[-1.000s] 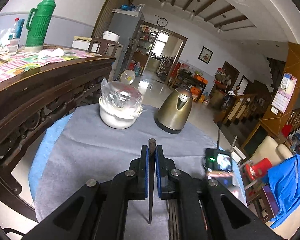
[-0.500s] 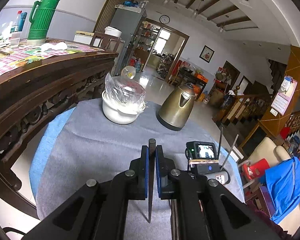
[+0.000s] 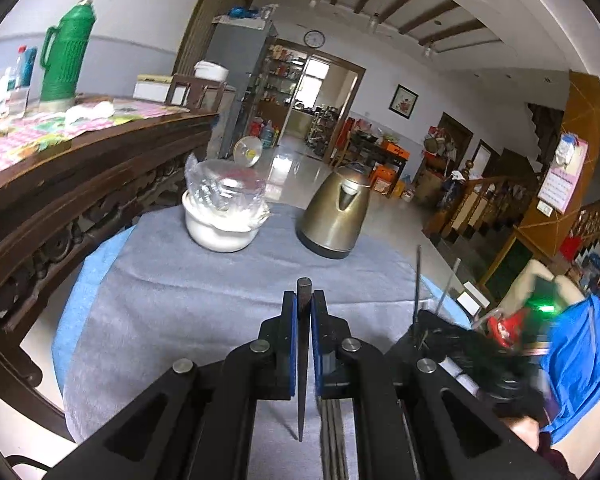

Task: Organize utensils
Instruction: 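Lift both held chopsticks upright and carry them above the grey cup, then open the left gripper over the cup while the right gripper releases its chopstick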

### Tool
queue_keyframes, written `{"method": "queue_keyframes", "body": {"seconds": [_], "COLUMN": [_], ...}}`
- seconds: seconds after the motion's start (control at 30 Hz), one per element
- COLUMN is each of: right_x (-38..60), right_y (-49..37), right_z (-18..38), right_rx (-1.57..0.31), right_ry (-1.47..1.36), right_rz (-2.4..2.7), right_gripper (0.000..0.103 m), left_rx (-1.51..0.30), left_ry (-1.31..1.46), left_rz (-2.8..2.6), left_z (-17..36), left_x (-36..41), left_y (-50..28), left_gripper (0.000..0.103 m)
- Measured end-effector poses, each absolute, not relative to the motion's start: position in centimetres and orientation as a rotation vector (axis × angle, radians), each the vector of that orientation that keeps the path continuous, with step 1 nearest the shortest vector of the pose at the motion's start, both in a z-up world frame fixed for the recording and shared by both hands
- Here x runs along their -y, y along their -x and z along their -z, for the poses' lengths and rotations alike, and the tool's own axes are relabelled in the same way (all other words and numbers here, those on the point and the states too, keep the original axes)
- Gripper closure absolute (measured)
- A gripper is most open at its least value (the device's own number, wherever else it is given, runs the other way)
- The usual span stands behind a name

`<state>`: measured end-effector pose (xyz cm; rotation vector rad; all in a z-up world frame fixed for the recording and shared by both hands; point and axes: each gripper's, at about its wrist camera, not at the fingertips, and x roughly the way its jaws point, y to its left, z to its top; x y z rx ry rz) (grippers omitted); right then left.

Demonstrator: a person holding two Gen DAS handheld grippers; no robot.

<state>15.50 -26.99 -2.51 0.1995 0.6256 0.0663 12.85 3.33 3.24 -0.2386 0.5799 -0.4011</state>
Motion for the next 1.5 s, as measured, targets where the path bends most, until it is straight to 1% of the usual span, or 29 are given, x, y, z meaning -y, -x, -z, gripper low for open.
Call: {"method": "queue_keyframes", "body": {"seconds": [0.17,0.37,0.63,0.87,1.17,1.27,1.37,1.4,1.47,1.5], "right_x": [30.3,34.6,38.1,39.1,40.0,40.0,39.7,39.6,39.4,39.1], "right_y": [-10.9,-7.8,-6.9,-7.4,-7.6,-7.2,-6.8,-6.7,-6.2,-5.8], "right_z": [-1.4,-5.4,-8.4,-6.9,-3.7,-2.9,-2.5,-2.4,-2.4,-2.4], "right_rx": [-0.442,-0.228,-0.059,-0.085,-0.208,-0.233,-0.254,-0.257,-0.255,-0.256], "right_ry": [-0.299,-0.387,-0.459,-0.445,-0.485,-0.492,-0.529,-0.533,-0.533,-0.534], "right_rz": [-0.032,0.042,0.139,0.215,0.197,0.181,0.152,0.152,0.150,0.149], "right_gripper": [0.096,0.096,0.096,0.096,0.096,0.095,0.093,0.093,0.093,0.093], "left_rx": [-0.557,-0.505,-0.394,-0.348,-0.456,-0.501,-0.522,-0.526,-0.538,-0.545], "left_ry": [0.211,0.206,0.231,0.259,0.223,0.203,0.170,0.157,0.138,0.137], "left_rz": [0.417,0.448,0.497,0.514,0.485,0.481,0.475,0.473,0.472,0.474], "left_z": [-4.6,-7.3,-10.9,-10.4,-6.0,-5.1,-4.9,-4.9,-4.7,-4.6], "left_x": [-1.0,2.3,7.9,11.6,14.0,14.2,13.8,13.7,12.9,12.5], "left_y": [-12.2,-12.2,-13.9,-14.8,-16.2,-15.7,-14.8,-14.5,-13.5,-12.9], "left_gripper": [0.096,0.096,0.096,0.096,0.096,0.096,0.095,0.093,0.085,0.077]}}
